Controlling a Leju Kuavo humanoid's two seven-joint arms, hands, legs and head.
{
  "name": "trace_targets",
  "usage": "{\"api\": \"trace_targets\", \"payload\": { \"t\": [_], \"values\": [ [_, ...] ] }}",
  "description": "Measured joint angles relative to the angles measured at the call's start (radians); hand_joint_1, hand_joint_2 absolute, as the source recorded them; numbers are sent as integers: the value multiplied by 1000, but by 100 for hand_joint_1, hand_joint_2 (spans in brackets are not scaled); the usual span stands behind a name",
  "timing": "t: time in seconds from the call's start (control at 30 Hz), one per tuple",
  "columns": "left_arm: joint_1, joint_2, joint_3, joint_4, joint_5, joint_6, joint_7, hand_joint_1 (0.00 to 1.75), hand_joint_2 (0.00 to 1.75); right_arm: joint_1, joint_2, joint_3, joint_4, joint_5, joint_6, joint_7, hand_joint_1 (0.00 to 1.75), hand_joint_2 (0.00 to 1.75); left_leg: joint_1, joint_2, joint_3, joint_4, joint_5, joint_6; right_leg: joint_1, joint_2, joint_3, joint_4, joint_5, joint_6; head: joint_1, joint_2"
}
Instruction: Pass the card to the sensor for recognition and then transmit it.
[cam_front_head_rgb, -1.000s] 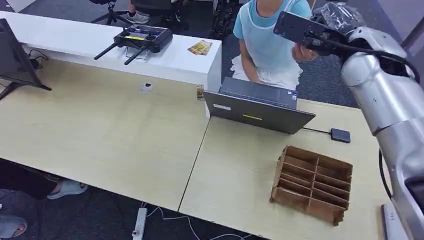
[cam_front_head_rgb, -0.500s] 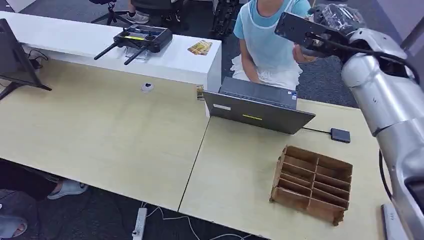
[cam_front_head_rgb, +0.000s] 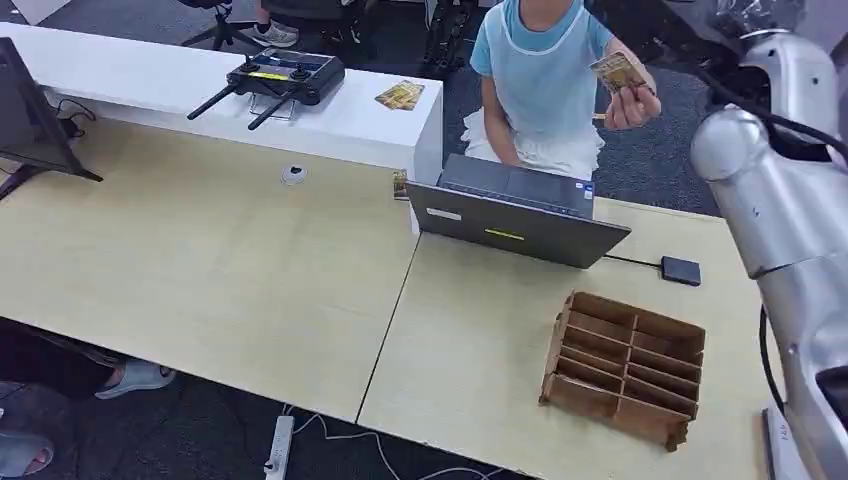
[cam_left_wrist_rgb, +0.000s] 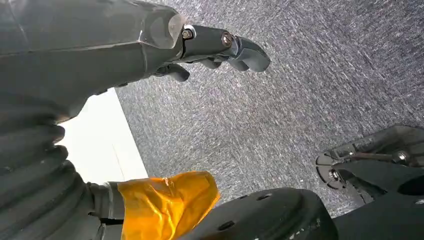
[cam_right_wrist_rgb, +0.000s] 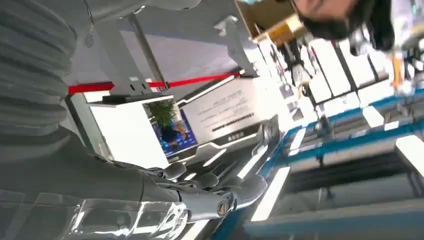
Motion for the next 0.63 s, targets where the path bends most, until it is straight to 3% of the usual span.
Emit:
{"api": "trace_targets", "payload": {
  "t": [0.13, 0.27, 0.37, 0.63],
  "values": [
    [0, -5, 6, 0, 0, 10, 3, 0, 175, 105, -1, -100, -151, -24, -46, 36, 0, 175, 0, -1, 0, 0, 0, 0, 0, -1, 0, 0, 0, 0, 0, 0],
    [1, -5, 16, 0, 2, 16, 3, 0, 175, 224, -1, -198, -311, -155, -39, 16, 0, 175, 0, -1, 0, 0, 0, 0, 0, -1, 0, 0, 0, 0, 0, 0],
    [1, -5, 26, 0, 6, 17, 3, 0, 175, 318, -14, -255, -438, -280, 13, -1, 0, 175, 0, -1, 0, 0, 0, 0, 0, -1, 0, 0, 0, 0, 0, 0],
    [11, -4, 47, 0, 10, 16, 2, 0, 175, 499, -124, -340, -630, -666, 259, -59, 0, 175, 0, -1, -1, 0, 0, 0, 0, -1, -1, -2, 0, 0, 0, 0]
  ]
}}
